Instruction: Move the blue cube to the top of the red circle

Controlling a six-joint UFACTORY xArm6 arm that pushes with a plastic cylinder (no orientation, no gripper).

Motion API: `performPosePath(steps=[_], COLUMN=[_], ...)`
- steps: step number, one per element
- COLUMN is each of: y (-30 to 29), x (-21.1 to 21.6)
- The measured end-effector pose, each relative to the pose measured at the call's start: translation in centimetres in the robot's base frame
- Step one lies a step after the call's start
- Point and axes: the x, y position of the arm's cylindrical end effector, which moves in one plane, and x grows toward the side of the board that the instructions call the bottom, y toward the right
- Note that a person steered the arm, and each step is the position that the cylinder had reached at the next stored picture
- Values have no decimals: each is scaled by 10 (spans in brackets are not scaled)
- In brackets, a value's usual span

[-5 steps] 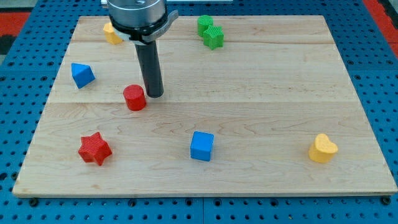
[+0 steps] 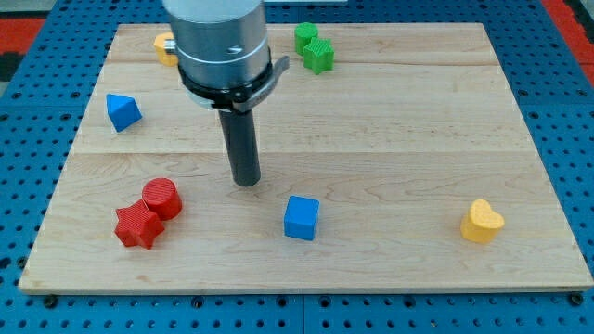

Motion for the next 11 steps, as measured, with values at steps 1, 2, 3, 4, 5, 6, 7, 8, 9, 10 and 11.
performPosePath(steps=[1, 2, 3, 4, 5, 6, 7, 8, 9, 10, 11], y=[5, 29, 80, 18, 13, 86, 48, -70, -39, -67, -113], x=[79, 122, 83, 43, 40, 54, 3, -16, -13, 3, 5])
